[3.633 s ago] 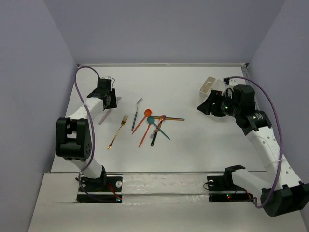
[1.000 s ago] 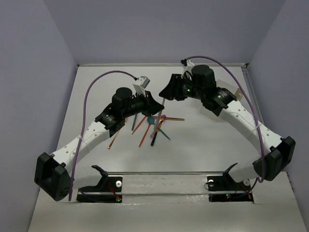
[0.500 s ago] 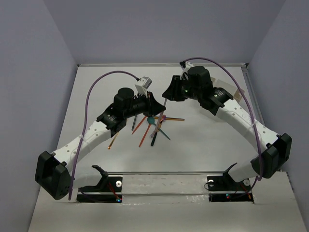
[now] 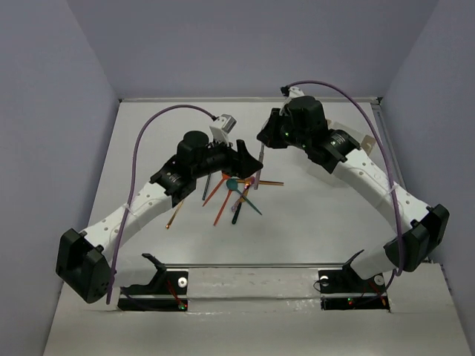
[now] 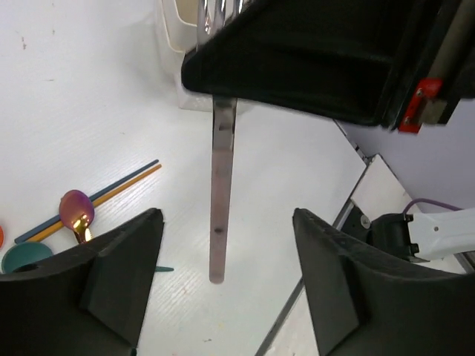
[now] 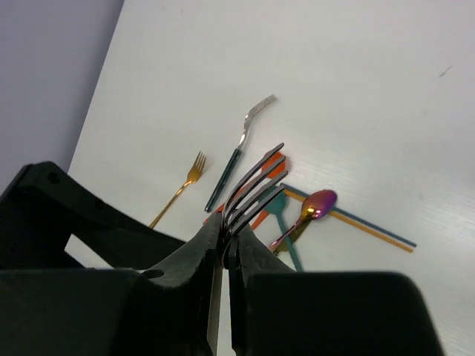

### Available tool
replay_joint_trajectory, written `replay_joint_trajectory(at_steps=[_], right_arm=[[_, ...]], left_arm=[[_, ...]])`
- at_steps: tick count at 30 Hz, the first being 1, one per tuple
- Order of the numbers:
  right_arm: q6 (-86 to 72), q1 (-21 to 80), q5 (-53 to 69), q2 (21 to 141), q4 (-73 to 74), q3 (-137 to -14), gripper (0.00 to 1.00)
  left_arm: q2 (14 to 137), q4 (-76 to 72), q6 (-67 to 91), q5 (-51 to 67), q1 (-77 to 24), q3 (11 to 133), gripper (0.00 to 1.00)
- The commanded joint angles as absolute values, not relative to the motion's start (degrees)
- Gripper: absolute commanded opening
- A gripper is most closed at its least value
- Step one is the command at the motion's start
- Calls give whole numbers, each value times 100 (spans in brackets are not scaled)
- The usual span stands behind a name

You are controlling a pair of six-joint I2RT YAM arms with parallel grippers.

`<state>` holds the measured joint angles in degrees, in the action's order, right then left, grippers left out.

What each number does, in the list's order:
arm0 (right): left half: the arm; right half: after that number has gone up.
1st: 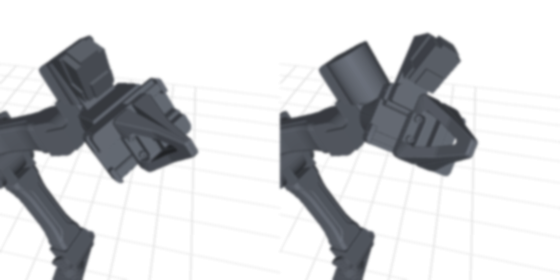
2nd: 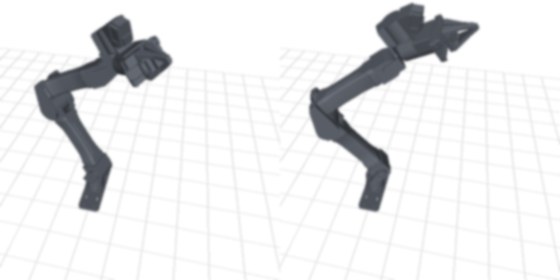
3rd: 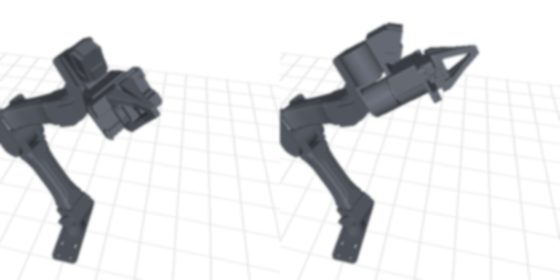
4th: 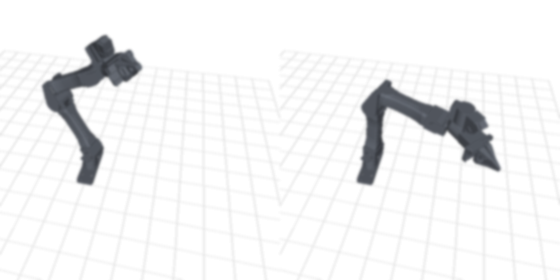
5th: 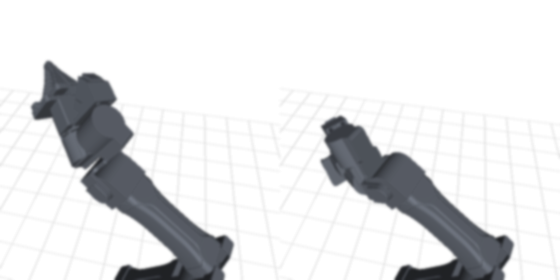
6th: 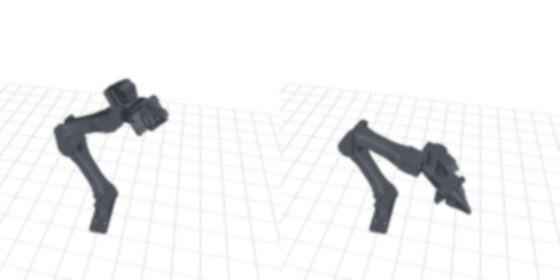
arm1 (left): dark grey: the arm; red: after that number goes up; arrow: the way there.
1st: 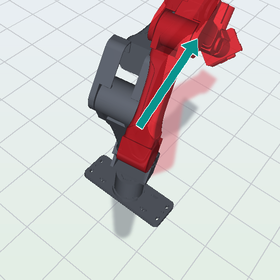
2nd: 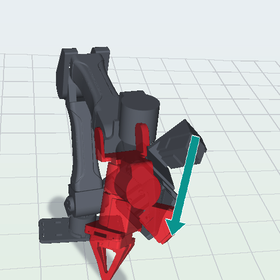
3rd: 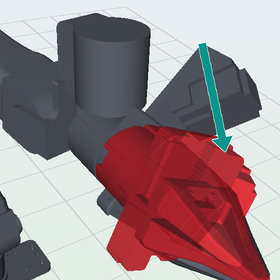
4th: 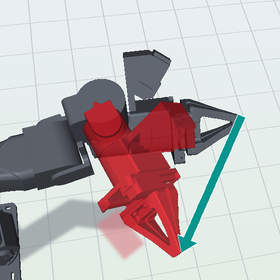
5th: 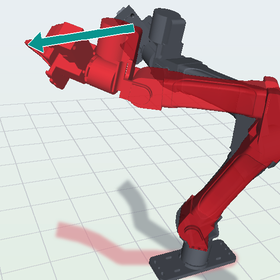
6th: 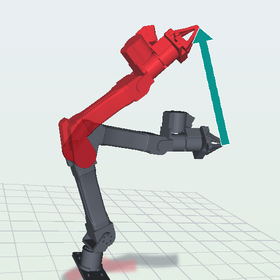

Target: Sort the eating utensils into containers

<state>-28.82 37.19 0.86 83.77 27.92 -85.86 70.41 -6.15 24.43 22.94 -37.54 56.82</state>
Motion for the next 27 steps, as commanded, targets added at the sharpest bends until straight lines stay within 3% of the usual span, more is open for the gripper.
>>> replay_joint_trajectory(at_steps=[1,4,17,27], right_arm=[[-2409,3631,-1009,8428,2768,-9333,7],[-2312,3297,-1238,8569,2778,-9650,7],[-1574,1303,-2057,9149,1697,-10001,7],[-827,809,-2180,10212,1292,-10985,7]], left_arm=[[6716,-520,2215,2198,-3788,5907,90],[6444,-361,2162,2154,-3788,5775,99],[4817,193,2812,1275,-3788,4334,99],[3815,939,3173,502,-3788,3402,99]])
